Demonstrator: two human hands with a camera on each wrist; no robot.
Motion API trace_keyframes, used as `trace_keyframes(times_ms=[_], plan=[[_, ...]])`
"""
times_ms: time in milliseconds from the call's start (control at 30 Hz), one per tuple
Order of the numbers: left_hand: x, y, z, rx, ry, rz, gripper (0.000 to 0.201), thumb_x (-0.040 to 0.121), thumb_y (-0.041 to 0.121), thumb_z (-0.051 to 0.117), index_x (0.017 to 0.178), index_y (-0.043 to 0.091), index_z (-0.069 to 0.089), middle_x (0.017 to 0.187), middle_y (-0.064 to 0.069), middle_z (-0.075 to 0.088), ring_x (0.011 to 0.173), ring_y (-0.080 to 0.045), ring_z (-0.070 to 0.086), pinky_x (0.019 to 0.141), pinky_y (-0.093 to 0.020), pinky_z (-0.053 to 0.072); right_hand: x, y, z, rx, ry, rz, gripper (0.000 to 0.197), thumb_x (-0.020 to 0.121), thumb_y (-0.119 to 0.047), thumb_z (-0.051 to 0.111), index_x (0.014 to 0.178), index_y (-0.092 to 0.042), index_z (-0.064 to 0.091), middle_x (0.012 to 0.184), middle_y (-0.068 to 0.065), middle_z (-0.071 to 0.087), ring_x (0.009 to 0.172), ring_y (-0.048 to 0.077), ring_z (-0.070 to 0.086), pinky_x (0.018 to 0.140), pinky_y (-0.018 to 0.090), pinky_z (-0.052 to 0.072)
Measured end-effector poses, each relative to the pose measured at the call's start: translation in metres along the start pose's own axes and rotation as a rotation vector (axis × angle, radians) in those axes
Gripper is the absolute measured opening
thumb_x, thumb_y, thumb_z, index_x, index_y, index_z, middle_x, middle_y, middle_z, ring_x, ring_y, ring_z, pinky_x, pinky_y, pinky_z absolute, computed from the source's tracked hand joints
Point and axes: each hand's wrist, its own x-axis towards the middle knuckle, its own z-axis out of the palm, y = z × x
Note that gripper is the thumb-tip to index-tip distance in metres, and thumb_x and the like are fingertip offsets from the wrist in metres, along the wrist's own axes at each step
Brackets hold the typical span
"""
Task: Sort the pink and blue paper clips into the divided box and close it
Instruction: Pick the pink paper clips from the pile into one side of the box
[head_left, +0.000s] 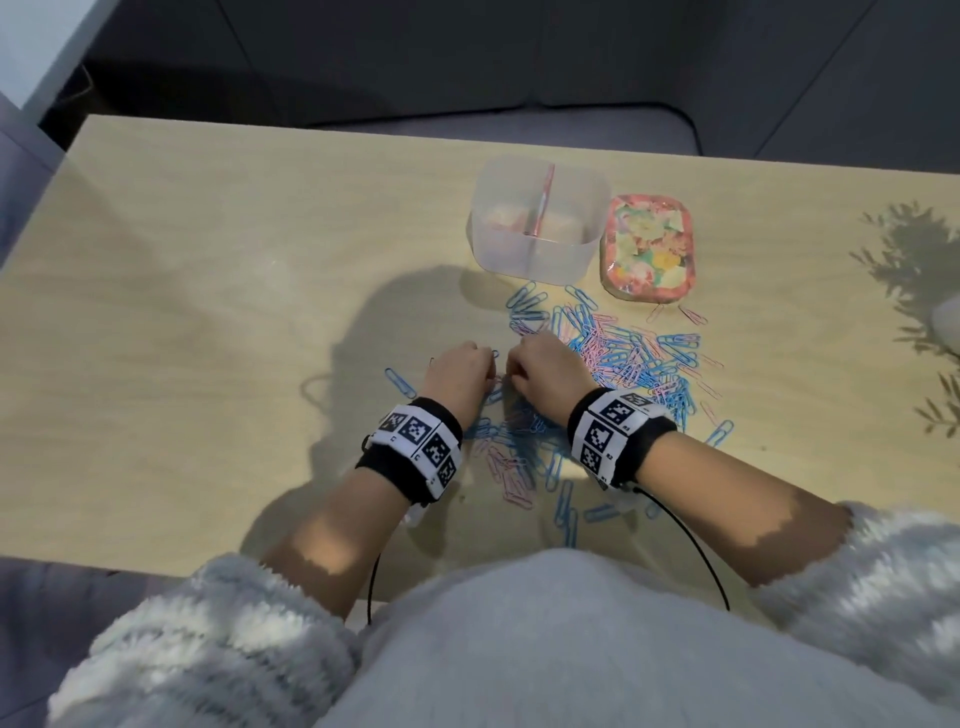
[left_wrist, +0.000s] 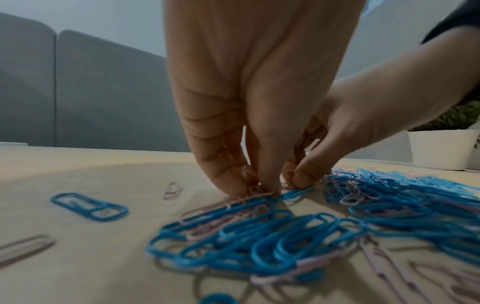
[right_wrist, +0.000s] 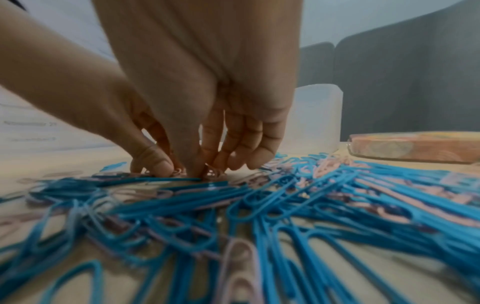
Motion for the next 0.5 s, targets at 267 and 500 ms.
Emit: trace_keyframes(times_ms=[267, 500], plan=[[-0.002, -0.006, 0.004, 0.085, -0.030, 0.058, 0.016, 0.090, 0.010, 0.051, 0.105, 0.004, 0.051, 0.110, -0.017, 0.056, 0.104, -0.034, 0.052, 0.082, -0.040, 0.040, 0.000, 0.003, -0.013, 0.199, -0.117, 0.032, 0.013, 0.086, -0.007, 0.052, 0.091, 0.000, 0.061, 0.103, 0.020, 0.064, 0.099, 0.032, 0.058, 0.081, 0.034, 0.043], [-0.004, -0.007, -0.003, 0.038, -0.068, 0.101, 0.015, 0.087, 0.004, 0.051, 0.099, 0.004, 0.060, 0.110, -0.015, 0.058, 0.103, -0.033, 0.055, 0.086, -0.038, 0.042, 0.044, 0.008, -0.104, 0.384, 0.236, 0.045, 0.021, 0.085, -0.006, 0.049, 0.084, 0.010, 0.062, 0.084, 0.024, 0.064, 0.077, 0.031, 0.057, 0.077, 0.041, 0.049]])
